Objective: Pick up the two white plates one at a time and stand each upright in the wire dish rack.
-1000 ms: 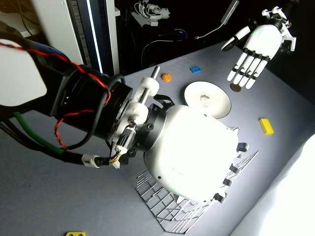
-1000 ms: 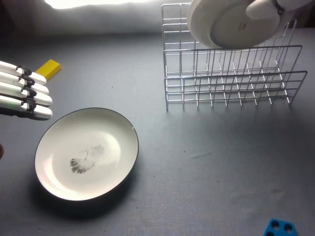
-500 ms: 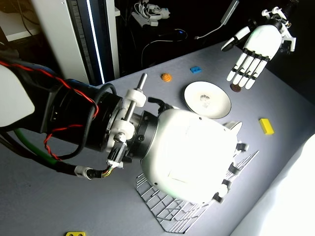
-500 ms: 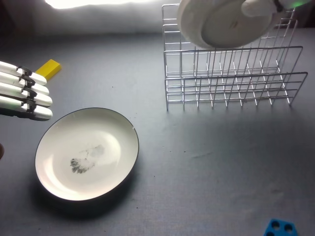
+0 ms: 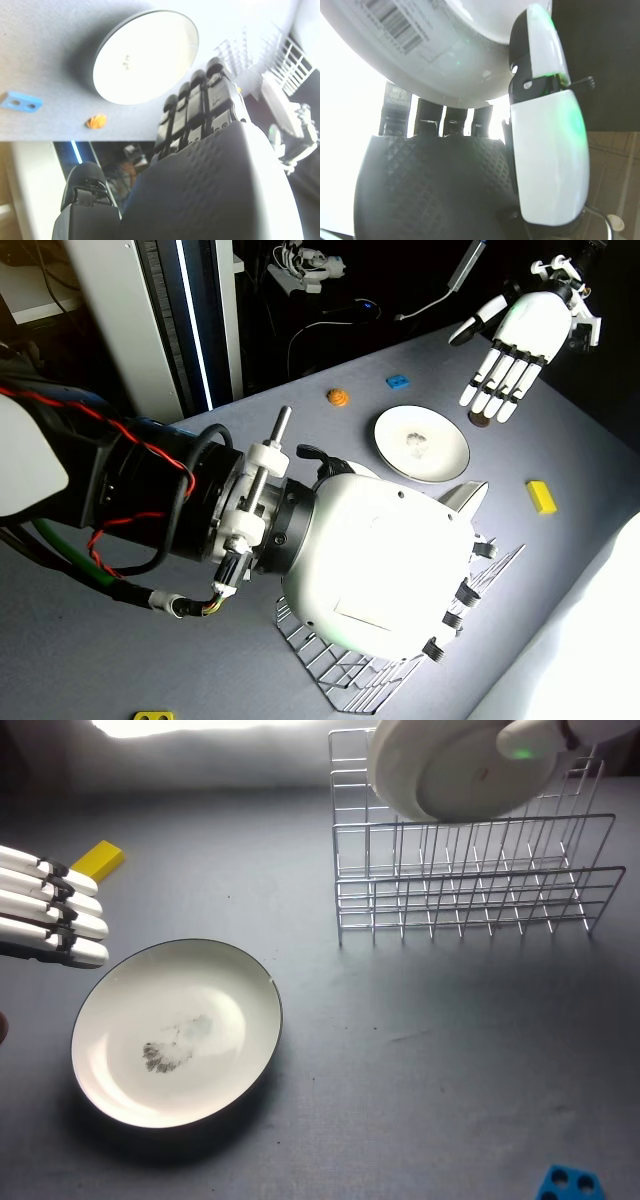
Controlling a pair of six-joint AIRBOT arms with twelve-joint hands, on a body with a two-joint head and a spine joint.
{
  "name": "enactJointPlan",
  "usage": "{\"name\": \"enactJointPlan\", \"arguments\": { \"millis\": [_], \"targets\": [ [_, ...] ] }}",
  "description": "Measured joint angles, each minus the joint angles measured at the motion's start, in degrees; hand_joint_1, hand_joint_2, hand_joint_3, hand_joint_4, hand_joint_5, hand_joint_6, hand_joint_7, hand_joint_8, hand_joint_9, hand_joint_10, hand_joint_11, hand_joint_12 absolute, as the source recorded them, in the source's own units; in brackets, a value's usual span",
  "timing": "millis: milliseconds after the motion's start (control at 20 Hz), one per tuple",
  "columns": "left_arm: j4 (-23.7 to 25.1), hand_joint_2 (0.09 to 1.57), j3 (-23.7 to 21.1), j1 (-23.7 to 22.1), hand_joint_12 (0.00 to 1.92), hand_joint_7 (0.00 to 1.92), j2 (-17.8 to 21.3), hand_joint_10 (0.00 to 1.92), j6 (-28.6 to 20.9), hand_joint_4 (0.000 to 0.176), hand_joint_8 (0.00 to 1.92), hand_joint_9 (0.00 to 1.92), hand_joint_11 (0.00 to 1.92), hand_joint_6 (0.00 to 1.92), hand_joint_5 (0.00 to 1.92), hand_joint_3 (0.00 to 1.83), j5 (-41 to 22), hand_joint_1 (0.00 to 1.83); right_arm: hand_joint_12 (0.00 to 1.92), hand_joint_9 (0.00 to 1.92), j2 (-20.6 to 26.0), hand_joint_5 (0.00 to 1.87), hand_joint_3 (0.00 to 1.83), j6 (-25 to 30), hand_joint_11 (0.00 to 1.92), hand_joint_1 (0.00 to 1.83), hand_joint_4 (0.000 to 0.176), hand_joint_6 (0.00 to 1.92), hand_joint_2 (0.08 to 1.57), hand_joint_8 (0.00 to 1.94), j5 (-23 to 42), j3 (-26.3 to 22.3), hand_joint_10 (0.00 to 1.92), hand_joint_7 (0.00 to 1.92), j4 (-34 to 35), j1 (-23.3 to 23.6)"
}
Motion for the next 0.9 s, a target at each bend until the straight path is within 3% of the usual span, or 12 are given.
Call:
{"name": "enactJointPlan", "arguments": {
  "millis": [250, 700, 900],
  "targets": [
    [0.24, 1.11, -0.44, 0.74, 0.0, 0.0, -0.46, 0.0, 0.24, 0.0, 0.0, 0.0, 0.0, 0.0, 0.01, 0.0, 0.37, 0.0, 1.07, 1.19, -1.38, 0.99, 0.0, 1.22, 0.7, 1.22, 0.032, 1.01, 1.11, 0.86, 0.0, 2.05, 0.01, 1.03, -0.02, -1.46],
    [0.46, 1.11, -1.44, 1.31, 0.0, 0.0, -0.72, 0.0, 0.37, 0.0, 0.0, 0.0, 0.0, 0.0, 0.01, 0.0, 1.62, 0.0, 1.0, 1.21, -2.08, 0.99, 0.0, 1.22, 0.75, 1.22, 0.023, 1.02, 1.1, 0.81, 0.44, 3.65, 0.01, 1.05, 0.37, -3.61],
    [0.35, 1.1, -1.86, 1.31, 0.0, 0.02, -0.74, 0.0, 0.85, 0.0, 0.01, 0.0, 0.0, 0.01, 0.02, 0.0, 1.03, 0.0, 1.01, 1.18, -2.45, 0.97, 0.0, 1.22, 0.73, 1.22, 0.019, 1.07, 1.12, 0.88, 0.9, 4.52, 0.01, 1.01, 0.63, -4.28]
  ]
}}
